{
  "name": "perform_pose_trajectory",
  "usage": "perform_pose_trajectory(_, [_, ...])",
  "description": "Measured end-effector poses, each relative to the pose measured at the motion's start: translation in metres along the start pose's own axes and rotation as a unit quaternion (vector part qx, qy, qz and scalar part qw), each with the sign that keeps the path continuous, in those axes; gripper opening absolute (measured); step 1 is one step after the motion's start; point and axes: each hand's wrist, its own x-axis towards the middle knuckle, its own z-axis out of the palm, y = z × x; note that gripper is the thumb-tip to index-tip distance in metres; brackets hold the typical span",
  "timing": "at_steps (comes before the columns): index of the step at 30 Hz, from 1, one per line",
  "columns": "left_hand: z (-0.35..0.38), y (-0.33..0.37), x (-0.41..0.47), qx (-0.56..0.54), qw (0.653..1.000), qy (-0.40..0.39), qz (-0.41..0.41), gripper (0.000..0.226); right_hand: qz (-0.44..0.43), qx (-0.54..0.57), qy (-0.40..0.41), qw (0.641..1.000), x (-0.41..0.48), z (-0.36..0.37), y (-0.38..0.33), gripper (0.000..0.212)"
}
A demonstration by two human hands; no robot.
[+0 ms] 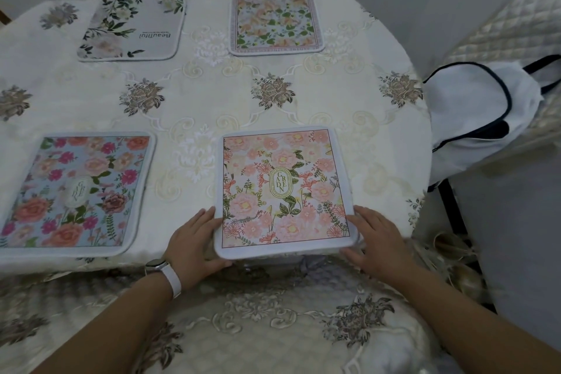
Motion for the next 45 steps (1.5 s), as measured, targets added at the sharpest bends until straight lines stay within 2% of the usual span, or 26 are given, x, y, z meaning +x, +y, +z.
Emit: perform_pose_trajectory(45, [0.012,0.004,0.014,-0.004,1.000,0.009,-0.019,0.100,0.013,0.013,0.030,0.999,0.002,0.000,0.005,0.067])
